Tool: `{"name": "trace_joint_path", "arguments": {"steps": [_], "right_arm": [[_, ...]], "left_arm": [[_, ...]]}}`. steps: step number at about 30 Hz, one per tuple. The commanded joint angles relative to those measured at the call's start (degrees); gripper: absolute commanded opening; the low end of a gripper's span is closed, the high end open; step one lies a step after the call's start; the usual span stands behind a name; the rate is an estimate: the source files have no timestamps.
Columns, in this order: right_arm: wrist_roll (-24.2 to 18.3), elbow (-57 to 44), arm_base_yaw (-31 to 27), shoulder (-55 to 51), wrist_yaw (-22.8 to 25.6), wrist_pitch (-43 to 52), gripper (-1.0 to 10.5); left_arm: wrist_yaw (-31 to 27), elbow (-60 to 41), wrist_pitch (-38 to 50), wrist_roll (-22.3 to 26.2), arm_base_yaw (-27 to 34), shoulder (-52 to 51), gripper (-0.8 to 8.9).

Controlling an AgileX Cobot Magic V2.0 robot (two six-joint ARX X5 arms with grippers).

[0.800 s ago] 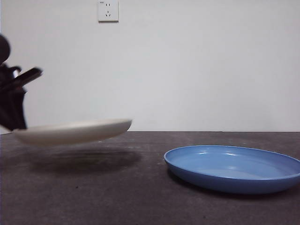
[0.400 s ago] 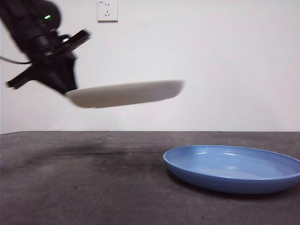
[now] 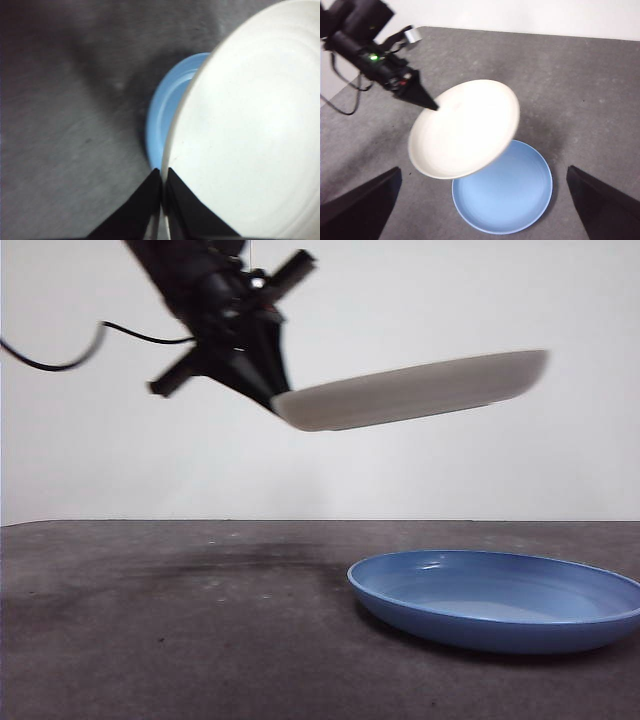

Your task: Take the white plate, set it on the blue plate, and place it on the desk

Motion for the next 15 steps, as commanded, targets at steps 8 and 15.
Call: {"name": "trace_joint_path", "arguments": {"steps": [8, 15], "right_arm": [[-0.7, 1.4, 0.2, -2.8, 0.2, -5.1, 6.1], [-0.7, 1.4, 0.2, -2.9, 0.2, -5.9, 6.1]], "left_arm": [[-4.9, 16.1, -6.4, 1.5, -6.8, 15.7, 0.1], [-6.1, 18.8, -8.2, 3.8, -7.4, 22.5, 0.1]]}}
